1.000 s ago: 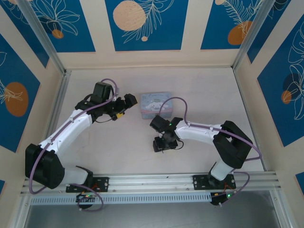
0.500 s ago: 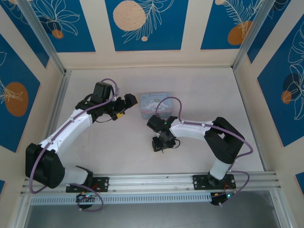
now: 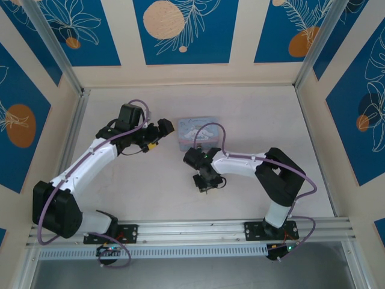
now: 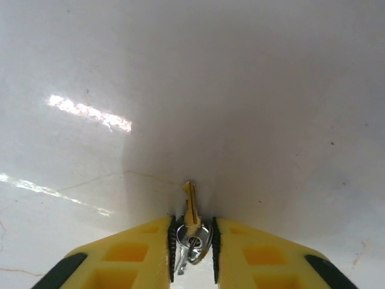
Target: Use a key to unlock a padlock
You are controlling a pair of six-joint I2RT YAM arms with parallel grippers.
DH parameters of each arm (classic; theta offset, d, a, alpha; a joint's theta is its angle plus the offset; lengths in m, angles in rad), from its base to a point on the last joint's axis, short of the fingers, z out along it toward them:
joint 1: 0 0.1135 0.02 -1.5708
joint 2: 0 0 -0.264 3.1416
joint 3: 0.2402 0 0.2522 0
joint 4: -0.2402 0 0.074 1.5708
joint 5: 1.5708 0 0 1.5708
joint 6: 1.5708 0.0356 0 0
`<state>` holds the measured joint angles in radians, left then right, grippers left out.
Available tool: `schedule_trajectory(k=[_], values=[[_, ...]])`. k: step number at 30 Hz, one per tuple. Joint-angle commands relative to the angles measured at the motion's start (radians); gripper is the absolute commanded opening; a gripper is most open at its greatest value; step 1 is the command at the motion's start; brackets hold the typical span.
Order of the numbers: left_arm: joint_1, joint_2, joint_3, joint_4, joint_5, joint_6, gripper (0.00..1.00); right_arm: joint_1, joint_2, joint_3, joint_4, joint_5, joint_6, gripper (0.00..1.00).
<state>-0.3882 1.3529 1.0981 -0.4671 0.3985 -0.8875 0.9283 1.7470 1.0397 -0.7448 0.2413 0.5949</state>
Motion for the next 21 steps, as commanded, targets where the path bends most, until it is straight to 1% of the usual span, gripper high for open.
schedule_trajectory(k=[1, 6, 7, 12, 16, 21], values=[[0.012, 0.014, 0.026, 0.015, 0.011, -0.003, 1.0, 0.021, 0.034, -0.006, 0.008, -0.019, 0.012, 0.19], [0.013, 0.02, 0.026, 0.018, 0.013, -0.005, 1.0, 0.02, 0.023, -0.008, 0.005, -0.022, 0.013, 0.01], [0.013, 0.022, 0.027, 0.019, 0.013, -0.004, 1.0, 0.018, 0.019, -0.008, 0.007, -0.024, 0.013, 0.0], [0.012, 0.025, 0.026, 0.019, 0.014, -0.004, 1.0, -0.015, -0.041, -0.026, 0.029, -0.067, 0.014, 0.0], [0.012, 0.026, 0.027, 0.022, 0.02, -0.002, 1.0, -0.054, -0.127, -0.046, 0.06, -0.13, 0.008, 0.0], [0.012, 0.035, 0.023, 0.041, 0.045, -0.004, 1.0, -0.127, -0.217, -0.05, 0.087, -0.223, 0.007, 0.0]])
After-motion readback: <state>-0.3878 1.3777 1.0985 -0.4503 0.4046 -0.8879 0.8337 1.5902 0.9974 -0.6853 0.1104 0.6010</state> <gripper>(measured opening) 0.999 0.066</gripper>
